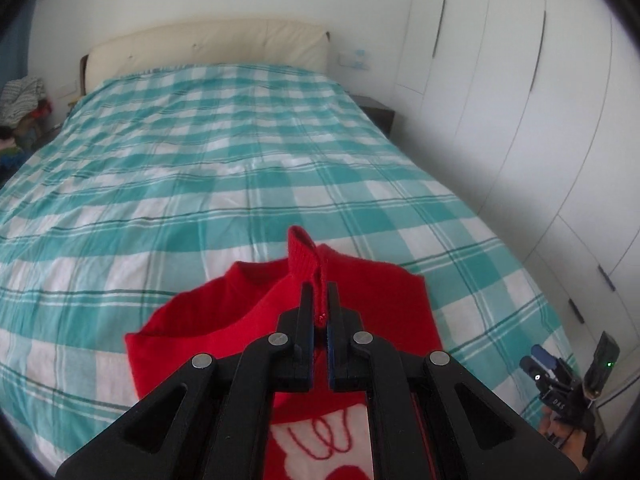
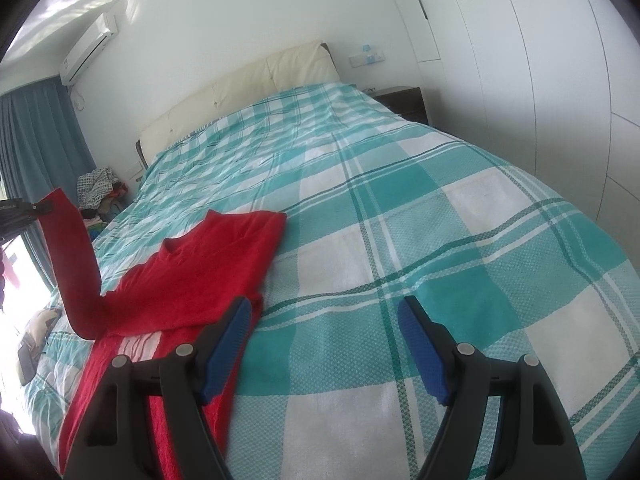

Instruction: Fold small clothes

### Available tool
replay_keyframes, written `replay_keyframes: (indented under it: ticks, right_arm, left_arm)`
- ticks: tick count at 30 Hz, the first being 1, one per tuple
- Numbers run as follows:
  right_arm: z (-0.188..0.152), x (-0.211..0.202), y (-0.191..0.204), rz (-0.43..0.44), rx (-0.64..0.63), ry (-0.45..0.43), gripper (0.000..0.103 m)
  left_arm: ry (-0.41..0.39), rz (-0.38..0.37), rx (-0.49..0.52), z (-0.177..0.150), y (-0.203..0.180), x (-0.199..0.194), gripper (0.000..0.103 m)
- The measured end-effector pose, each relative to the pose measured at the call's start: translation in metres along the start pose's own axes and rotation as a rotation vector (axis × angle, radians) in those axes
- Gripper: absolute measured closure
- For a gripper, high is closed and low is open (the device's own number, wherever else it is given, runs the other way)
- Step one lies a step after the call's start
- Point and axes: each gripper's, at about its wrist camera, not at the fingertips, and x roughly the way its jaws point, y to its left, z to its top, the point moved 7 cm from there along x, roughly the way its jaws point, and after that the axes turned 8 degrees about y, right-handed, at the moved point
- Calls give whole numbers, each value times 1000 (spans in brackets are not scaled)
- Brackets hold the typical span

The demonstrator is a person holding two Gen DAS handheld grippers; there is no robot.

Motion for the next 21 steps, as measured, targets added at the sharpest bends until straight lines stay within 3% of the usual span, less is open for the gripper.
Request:
replay_keyframes:
  ticks: [3, 4, 5, 7, 10, 13, 17, 21]
  right_arm:
    - [2, -2, -3, 1, 12, -6, 28]
    - [3, -2, -4, 1, 15, -8, 28]
    - [3, -3, -5, 1, 17, -10, 28]
    - [4, -4, -6, 7, 23, -14, 28]
    - [7, -8, -7, 20, 35, -23, 28]
    - [9, -11, -9, 43, 57, -26, 28]
    - [10, -12, -10, 41, 63, -26, 28]
    - [5, -8, -8, 12, 43, -15, 27]
  left_arm:
    - [109, -16, 23, -26, -32, 45, 87]
    - [149, 6, 27, -37, -36, 57, 67]
    - [172, 28, 29, -47, -37, 62, 57]
    - [161, 51, 38, -62, -32, 56, 36]
    - [117, 124, 44, -81, -3, 26, 18]
    - [77, 266, 36, -104, 47, -10, 5]
    - [86, 461, -49, -142, 127, -40, 4]
    - [91, 526, -241, -184, 194, -38, 4]
